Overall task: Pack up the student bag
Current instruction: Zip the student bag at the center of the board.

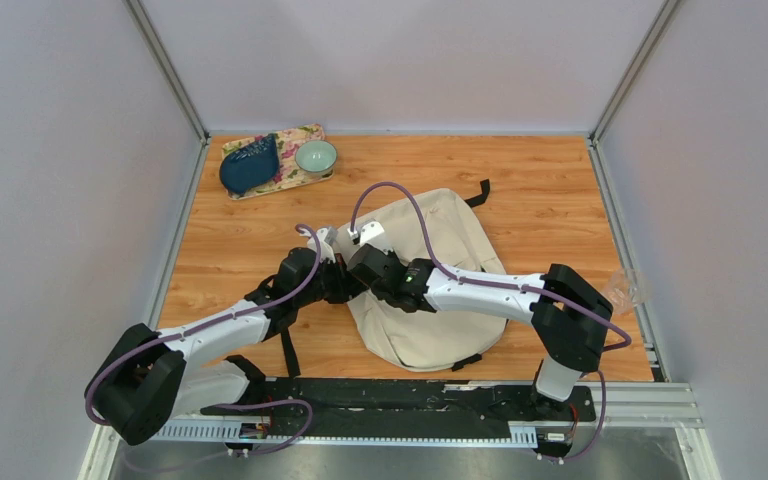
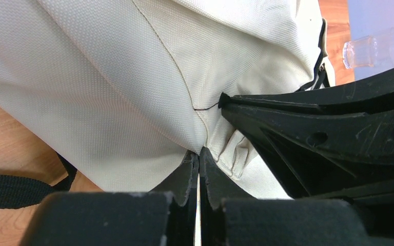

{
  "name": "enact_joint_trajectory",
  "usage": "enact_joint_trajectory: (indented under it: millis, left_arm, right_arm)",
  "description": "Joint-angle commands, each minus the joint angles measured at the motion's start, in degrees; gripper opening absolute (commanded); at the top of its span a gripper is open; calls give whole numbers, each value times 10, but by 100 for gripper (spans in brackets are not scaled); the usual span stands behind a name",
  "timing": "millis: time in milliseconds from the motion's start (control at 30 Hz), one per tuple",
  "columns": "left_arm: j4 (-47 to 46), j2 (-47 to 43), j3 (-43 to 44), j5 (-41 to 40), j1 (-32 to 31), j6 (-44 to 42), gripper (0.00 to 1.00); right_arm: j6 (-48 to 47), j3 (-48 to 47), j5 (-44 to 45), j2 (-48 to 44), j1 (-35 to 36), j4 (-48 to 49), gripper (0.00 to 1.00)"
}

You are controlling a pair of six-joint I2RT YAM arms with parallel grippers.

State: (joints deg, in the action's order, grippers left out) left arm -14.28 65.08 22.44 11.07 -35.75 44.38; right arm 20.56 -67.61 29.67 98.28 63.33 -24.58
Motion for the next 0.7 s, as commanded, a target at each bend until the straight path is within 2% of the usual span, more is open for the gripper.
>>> enact_joint_trajectory:
  millis: [0, 267, 667]
  left_arm:
    - [-31, -26, 1, 4, 5, -14, 0]
    - [-35, -28, -6, 4, 6, -13, 0]
    - [-36, -24, -12, 4, 9, -15, 0]
  right_arm:
    - [6, -16, 36, 4, 0, -8, 1]
    - [26, 15, 88, -52, -7, 8, 0]
    - [53, 92, 95, -145, -51, 21, 0]
